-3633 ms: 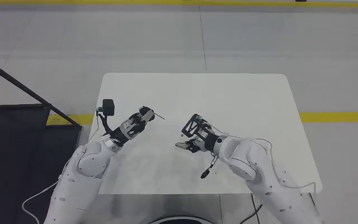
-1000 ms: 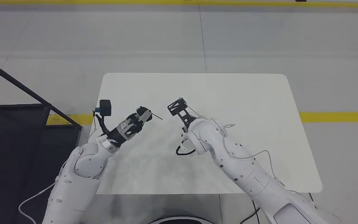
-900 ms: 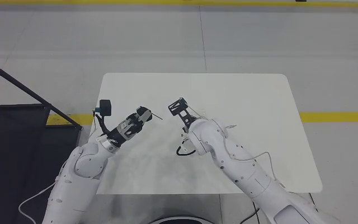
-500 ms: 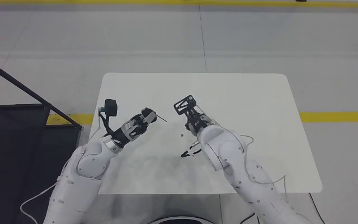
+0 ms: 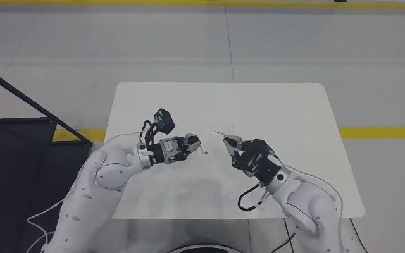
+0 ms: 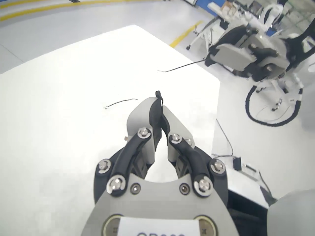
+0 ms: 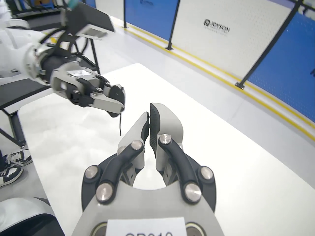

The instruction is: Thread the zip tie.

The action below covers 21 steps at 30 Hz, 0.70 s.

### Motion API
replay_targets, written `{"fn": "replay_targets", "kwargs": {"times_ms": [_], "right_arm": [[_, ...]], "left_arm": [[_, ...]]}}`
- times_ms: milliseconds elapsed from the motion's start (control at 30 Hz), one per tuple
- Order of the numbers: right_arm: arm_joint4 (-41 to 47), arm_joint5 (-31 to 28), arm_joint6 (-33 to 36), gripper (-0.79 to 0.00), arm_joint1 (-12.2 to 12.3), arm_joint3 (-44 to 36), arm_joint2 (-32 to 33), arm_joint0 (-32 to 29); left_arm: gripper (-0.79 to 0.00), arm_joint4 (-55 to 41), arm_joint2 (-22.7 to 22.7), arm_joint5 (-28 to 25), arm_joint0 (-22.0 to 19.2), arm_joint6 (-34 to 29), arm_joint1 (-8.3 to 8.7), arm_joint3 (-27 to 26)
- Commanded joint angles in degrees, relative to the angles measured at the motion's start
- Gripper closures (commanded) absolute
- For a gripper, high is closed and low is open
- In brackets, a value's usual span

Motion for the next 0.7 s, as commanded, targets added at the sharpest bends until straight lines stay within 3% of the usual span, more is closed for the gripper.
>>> {"fn": "replay_targets", "kwargs": {"times_ms": [0,400,667], "right_arm": [[-0.04,1.12,0.73,0.0,-0.03,0.01,-0.21,0.17],[-0.19,1.24,0.26,0.0,0.0,0.07,-0.23,0.04],[-4.99,-5.69,-12.07,0.0,1.16,-0.84,3.84,-3.46]], "left_arm": [[0.0,0.08,0.22,0.64,-0.44,-1.29,0.12,-0.63],[0.0,1.1,0.77,1.27,-0.07,-0.34,0.1,-0.85],[0.0,4.67,3.67,1.93,-4.85,-2.28,0.06,1.25]]}}
